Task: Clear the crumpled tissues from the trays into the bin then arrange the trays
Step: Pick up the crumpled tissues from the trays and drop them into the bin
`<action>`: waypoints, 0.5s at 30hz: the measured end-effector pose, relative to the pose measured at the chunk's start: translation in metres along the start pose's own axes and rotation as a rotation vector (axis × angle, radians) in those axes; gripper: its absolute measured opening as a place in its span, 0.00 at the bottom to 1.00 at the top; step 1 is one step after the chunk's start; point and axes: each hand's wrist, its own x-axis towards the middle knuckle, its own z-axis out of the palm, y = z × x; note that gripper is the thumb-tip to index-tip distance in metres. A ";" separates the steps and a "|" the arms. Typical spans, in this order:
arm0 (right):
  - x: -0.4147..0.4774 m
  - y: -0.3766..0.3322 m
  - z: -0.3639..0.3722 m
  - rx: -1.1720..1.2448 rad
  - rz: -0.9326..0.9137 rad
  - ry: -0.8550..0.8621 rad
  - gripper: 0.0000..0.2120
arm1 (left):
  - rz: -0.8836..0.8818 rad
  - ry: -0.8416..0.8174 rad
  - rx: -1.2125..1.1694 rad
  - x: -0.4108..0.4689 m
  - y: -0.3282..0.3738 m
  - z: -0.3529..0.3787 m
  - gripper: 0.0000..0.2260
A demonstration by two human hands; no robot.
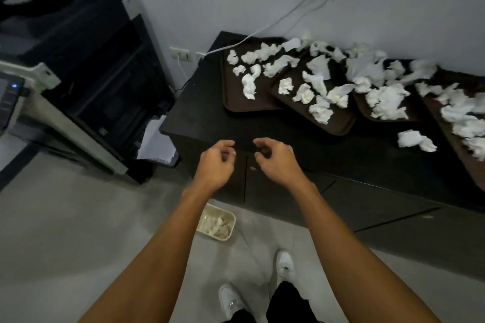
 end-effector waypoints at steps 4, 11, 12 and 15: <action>-0.012 0.017 -0.050 -0.001 -0.008 0.156 0.19 | 0.091 -0.063 -0.019 0.008 0.044 0.022 0.13; -0.038 0.063 -0.124 0.039 0.045 0.325 0.18 | 0.231 -0.169 0.009 0.015 0.110 0.083 0.13; -0.041 0.068 -0.132 0.045 0.056 0.338 0.18 | 0.244 -0.181 0.010 0.016 0.118 0.092 0.13; -0.049 0.089 -0.160 0.050 0.083 0.374 0.18 | 0.276 -0.228 0.009 0.019 0.143 0.124 0.13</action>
